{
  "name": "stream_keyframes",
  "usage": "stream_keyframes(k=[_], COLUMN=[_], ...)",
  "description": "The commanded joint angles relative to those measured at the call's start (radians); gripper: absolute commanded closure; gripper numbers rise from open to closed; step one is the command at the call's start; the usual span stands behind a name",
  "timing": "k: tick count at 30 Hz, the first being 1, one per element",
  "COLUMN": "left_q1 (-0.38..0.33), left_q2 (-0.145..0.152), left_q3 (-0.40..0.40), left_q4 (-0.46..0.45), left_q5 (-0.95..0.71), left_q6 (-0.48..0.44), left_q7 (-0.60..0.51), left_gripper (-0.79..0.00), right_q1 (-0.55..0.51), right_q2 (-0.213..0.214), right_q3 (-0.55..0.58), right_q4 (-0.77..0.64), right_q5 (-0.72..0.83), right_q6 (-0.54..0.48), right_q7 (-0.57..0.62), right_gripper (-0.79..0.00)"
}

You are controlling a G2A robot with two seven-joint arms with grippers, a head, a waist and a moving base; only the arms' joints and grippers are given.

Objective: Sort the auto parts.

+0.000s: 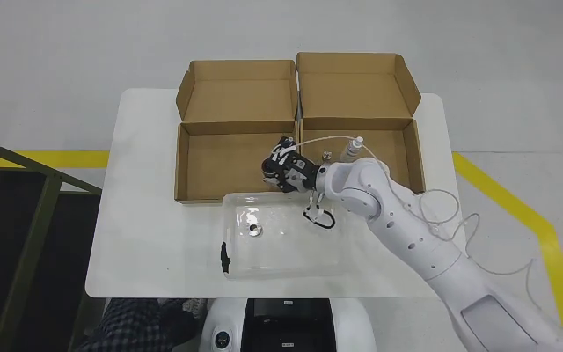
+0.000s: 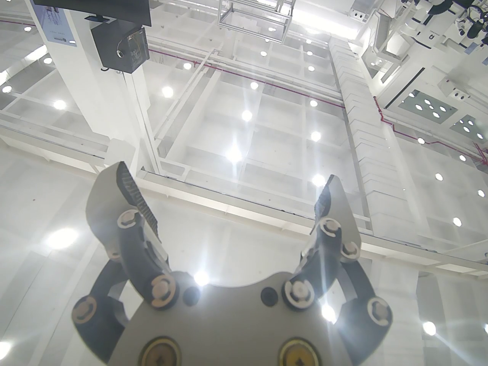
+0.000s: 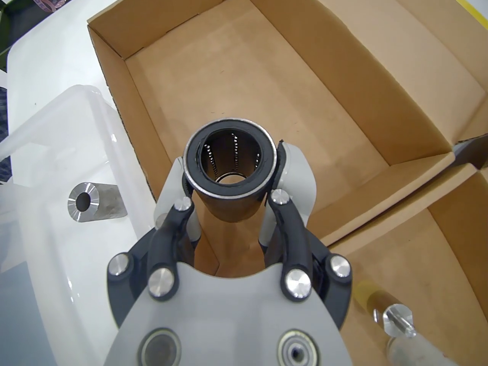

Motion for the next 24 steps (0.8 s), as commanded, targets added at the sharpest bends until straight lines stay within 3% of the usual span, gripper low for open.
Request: stream_keyframes(k=[1, 18, 24], left_q1=[0.0, 0.0, 0.0], left_q2=[0.0, 0.0, 0.0], left_q3=[0.0, 0.0, 0.0], left_q4=[0.0, 0.0, 0.0], left_q5=[0.0, 0.0, 0.0], left_q6=[0.0, 0.0, 0.0], left_q7=[0.0, 0.0, 0.0], left_gripper=[-0.785, -0.785, -0.785], right_q1=[0.006, 0.047, 0.055], right_q2=[-0.002, -0.031, -0.042], right_q3=[0.0, -0.006, -0.018], right_q4=[0.009, 0.098, 0.102], right_q5=[-0.012, -0.031, -0.039], right_q6=[-0.012, -0.025, -0.032], right_q7=[-0.006, -0.001, 0.011], right_gripper=[0.0, 0.0, -0.345])
